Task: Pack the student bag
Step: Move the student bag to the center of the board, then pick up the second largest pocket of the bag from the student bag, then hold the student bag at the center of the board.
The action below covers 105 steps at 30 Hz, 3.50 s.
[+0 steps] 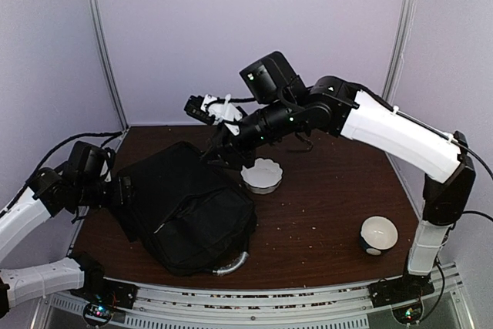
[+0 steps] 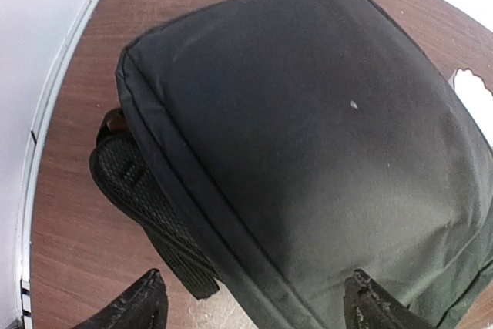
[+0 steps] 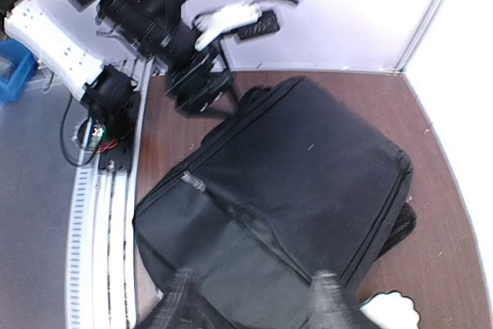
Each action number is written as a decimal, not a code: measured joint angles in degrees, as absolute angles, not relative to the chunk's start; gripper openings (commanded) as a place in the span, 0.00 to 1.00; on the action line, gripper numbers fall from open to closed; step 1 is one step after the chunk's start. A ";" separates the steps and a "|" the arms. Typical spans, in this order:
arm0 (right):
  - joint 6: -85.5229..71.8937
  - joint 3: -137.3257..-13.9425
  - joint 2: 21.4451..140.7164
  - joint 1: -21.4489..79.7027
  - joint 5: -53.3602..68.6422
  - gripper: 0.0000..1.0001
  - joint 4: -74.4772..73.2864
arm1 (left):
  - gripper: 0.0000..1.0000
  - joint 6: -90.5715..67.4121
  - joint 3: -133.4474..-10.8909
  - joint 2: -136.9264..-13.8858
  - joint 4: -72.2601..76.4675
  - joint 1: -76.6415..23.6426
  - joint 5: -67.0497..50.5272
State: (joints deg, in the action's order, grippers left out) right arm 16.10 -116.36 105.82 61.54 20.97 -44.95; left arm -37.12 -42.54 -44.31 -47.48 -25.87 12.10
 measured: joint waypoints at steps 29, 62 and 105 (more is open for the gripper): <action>23.66 -115.15 125.51 76.55 10.11 0.44 -34.76 | 0.57 -44.95 -25.67 -34.35 -37.36 -25.80 0.84; 23.77 -120.90 137.93 77.14 -0.95 0.33 -22.44 | 0.38 -45.39 -17.98 -33.17 -22.41 -25.50 -6.63; -5.26 -118.85 135.63 67.48 20.97 0.00 -20.43 | 0.62 -54.74 -17.63 -22.09 -31.11 -25.50 -8.43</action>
